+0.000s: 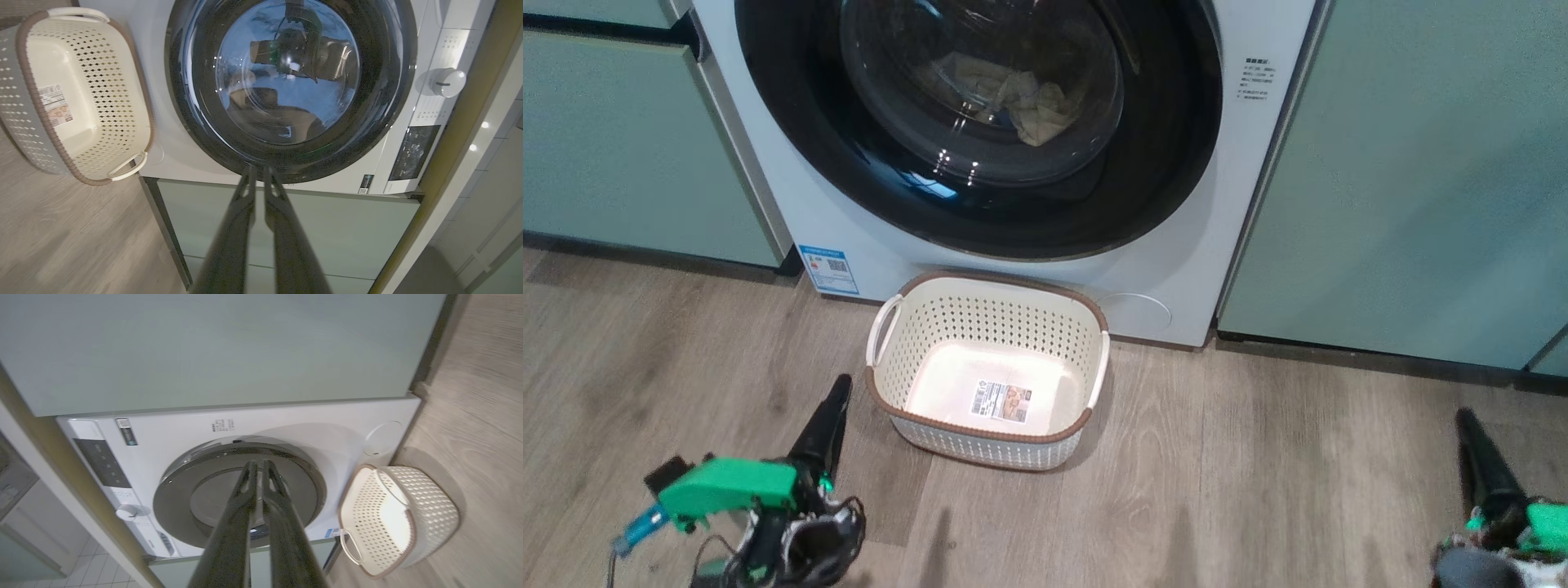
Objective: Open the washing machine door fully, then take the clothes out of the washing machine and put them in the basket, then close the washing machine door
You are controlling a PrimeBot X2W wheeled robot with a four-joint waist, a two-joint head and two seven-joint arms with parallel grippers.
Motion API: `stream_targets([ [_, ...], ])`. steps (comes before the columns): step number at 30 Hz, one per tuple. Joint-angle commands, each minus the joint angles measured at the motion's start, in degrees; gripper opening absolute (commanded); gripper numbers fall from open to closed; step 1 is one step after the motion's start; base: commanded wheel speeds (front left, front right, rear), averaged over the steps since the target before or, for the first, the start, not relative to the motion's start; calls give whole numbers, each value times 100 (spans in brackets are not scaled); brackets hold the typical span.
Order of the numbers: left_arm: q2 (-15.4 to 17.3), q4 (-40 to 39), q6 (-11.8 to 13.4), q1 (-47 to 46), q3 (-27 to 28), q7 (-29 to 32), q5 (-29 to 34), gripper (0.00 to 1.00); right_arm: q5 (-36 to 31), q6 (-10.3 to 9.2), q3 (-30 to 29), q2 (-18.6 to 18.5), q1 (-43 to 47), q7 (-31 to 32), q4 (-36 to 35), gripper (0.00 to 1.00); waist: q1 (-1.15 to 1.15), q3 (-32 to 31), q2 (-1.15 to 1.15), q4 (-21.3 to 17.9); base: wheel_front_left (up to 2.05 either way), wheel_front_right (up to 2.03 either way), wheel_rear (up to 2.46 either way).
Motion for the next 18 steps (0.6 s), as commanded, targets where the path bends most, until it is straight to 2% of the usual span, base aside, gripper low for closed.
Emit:
stream_targets([
  [1, 2, -18, 0, -2, 4, 1, -1, 100, 1, 0, -3, -3, -4, 1, -17, 100, 0, 0, 0, 0, 0, 0, 0],
  [5, -29, 352, 1, 158, -40, -11, 8, 100, 2, 0, 45, 24, 219, -14, 351, 100, 0, 3, 0, 0, 0, 0, 0],
  [18, 69, 269, 0, 17, -118, -233, 266, 100, -144, 2, 136, 8, 91, -234, 200, 100, 0, 18, 0, -1, 0, 0, 0],
])
